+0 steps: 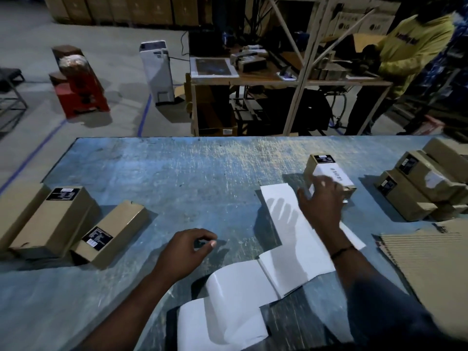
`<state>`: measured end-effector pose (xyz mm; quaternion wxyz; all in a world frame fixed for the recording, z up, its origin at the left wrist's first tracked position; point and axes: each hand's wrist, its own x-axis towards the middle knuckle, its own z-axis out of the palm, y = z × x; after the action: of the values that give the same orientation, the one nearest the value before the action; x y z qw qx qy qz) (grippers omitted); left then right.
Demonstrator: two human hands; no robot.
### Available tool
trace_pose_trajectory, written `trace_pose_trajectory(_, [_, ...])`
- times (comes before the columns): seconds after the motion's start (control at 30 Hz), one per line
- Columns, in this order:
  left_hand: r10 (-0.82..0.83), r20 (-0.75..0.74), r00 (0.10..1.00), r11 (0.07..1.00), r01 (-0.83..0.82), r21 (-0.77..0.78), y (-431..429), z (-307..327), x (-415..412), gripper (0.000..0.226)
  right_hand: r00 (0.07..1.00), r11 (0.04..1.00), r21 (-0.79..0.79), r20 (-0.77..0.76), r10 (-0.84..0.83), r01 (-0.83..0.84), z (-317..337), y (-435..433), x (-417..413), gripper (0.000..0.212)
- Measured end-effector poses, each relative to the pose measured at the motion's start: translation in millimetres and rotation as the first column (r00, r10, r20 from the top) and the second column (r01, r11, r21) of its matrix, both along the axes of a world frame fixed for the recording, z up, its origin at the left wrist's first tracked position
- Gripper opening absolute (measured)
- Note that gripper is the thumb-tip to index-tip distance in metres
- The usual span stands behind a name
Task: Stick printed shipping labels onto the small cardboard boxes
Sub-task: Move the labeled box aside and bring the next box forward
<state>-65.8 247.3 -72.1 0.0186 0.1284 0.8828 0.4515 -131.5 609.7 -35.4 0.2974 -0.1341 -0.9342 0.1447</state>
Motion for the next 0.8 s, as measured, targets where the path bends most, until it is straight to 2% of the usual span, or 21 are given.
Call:
trace_pose_trajectory(0.07, [0.009,0.024,1.000,1.000,-0.009,0.024,-3,0,6,0.011,0.977,0.968,-0.139,0.017,0.212,-0.208,-11,-41,28,0.039])
trace_pose_trajectory(0.1, [0.013,0.034,0.999,0.999,-0.014,0.036,-5,0,8,0.010,0.938,0.915,-0.250,0.060,0.340,-0.316,-16,-63,48,0.038])
trace_pose_trajectory(0.17, [0.026,0.041,0.999,0.998,-0.028,0.048,-10,1,12,0.009,0.780,0.764,-0.383,0.153,0.607,-0.520,-25,-107,92,0.043])
trace_pose_trajectory(0.23, [0.044,0.036,0.998,0.998,-0.045,0.049,-17,2,14,0.009,0.589,0.634,-0.369,0.241,0.771,-0.680,-30,-142,128,0.050])
trace_pose_trajectory(0.3, [0.064,0.025,0.998,0.997,-0.065,0.046,-24,4,15,0.008,0.446,0.527,-0.312,0.295,0.845,-0.791,-36,-158,147,0.049])
trace_pose_trajectory(0.4, [0.104,-0.002,0.995,0.994,-0.104,0.025,-34,8,18,0.009,0.346,0.441,-0.222,0.364,0.865,-0.870,-45,-149,145,0.037])
trace_pose_trajectory(0.47, [0.175,-0.094,0.980,0.983,-0.179,-0.034,-47,11,19,0.009,0.340,0.439,-0.201,0.390,0.856,-0.875,-49,-131,140,0.037])
trace_pose_trajectory(0.5, [0.220,-0.185,0.958,0.968,-0.238,-0.078,-55,12,18,0.008,0.355,0.451,-0.187,0.392,0.849,-0.873,-48,-119,138,0.038])
trace_pose_trajectory(0.57, [0.295,-0.356,0.887,0.911,-0.373,-0.174,-78,12,15,0.016,0.406,0.495,-0.153,0.395,0.824,-0.855,-44,-94,133,0.039])
trace_pose_trajectory(0.6, [0.329,-0.394,0.858,0.870,-0.438,-0.228,-90,11,13,0.024,0.438,0.525,-0.141,0.396,0.807,-0.839,-44,-79,131,0.038])
trace_pose_trajectory(0.7, [0.400,-0.383,0.832,0.755,-0.537,-0.377,-124,8,8,0.043,0.528,0.610,-0.099,0.405,0.746,-0.786,-46,-37,121,0.033])
trace_pose_trajectory(0.8, [0.390,-0.320,0.864,0.720,-0.502,-0.479,-146,7,5,0.050,0.605,0.664,-0.020,0.391,0.693,-0.747,-43,-27,108,0.027])
